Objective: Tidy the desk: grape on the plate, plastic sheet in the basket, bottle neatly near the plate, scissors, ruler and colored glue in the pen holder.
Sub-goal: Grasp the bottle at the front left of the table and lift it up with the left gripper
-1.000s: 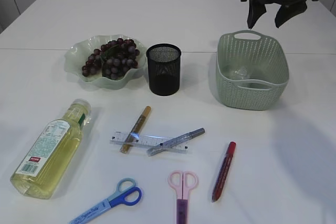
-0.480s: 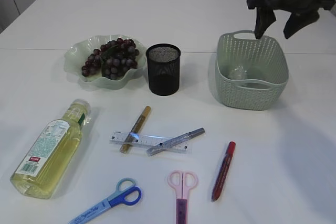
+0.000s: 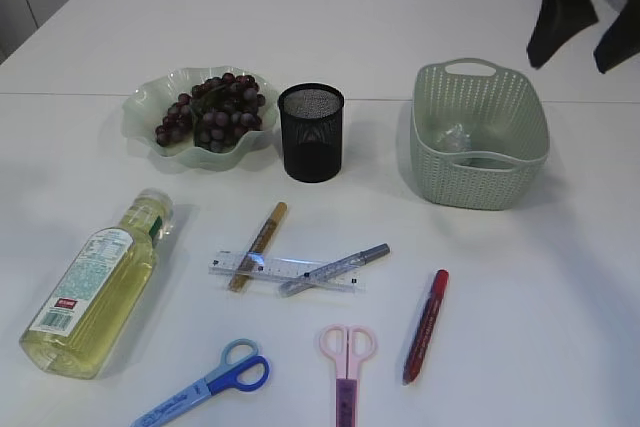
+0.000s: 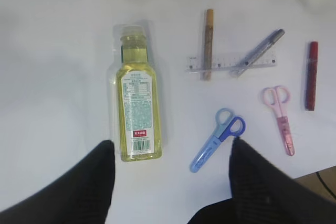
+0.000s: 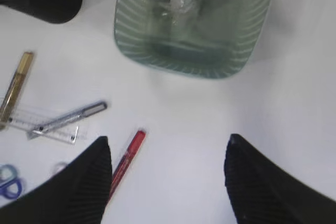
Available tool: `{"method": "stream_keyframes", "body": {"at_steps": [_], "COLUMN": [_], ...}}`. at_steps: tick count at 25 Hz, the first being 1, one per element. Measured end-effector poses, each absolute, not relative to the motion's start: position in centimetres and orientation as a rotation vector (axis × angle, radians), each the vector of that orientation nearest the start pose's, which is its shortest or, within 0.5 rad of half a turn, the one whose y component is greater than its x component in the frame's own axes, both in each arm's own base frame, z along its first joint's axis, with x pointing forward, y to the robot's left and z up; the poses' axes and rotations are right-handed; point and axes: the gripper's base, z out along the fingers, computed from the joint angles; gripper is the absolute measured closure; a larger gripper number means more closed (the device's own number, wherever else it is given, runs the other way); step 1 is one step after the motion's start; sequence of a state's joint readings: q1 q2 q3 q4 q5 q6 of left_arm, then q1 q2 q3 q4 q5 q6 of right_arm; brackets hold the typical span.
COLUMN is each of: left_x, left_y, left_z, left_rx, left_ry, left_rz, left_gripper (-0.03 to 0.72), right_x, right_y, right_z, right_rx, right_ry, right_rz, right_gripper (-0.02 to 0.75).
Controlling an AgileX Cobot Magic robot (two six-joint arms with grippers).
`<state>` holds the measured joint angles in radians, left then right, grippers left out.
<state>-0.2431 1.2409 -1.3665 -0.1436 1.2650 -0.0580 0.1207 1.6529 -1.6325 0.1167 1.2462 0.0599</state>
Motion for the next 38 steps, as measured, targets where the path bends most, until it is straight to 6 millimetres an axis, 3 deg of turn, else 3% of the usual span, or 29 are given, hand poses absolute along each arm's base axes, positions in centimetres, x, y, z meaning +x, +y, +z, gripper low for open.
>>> {"method": "stream_keyframes", "body": {"at_steps": [7,16,25,32,38], "left_x": [27.2,31.4,34.1,35.1,35.6], "left_y": [-7.9,-8.4,-9.0,-9.3,-10.2], "left_z": [34.6,28.0,22.3,19.5,18.5], "left_rx": [0.214,0.236,0.212,0.210,0.245], "left_ry": [2.818,3.017,3.127,3.166,3.173], "left_rz": [-0.252,-0.113,-0.077,-0.063,-0.057], "left_gripper": [0.104,0.098,0.098,0.098,0.098], "right_x": [27.2,20.7,19.1,19.1,19.0], "right_y": [4.4,4.1,4.2,4.4,4.5], "right_z": [35.5,36.5,37.7,37.8,37.8], "right_rx": [-0.057,-0.053,-0.055,-0.053,-0.053], "right_ry": [2.784,2.714,2.654,2.652,2.655], "right_rz": [0.230,0.310,0.362,0.392,0.400], "right_gripper": [0.213,0.213,0.213,0.212,0.212]}}
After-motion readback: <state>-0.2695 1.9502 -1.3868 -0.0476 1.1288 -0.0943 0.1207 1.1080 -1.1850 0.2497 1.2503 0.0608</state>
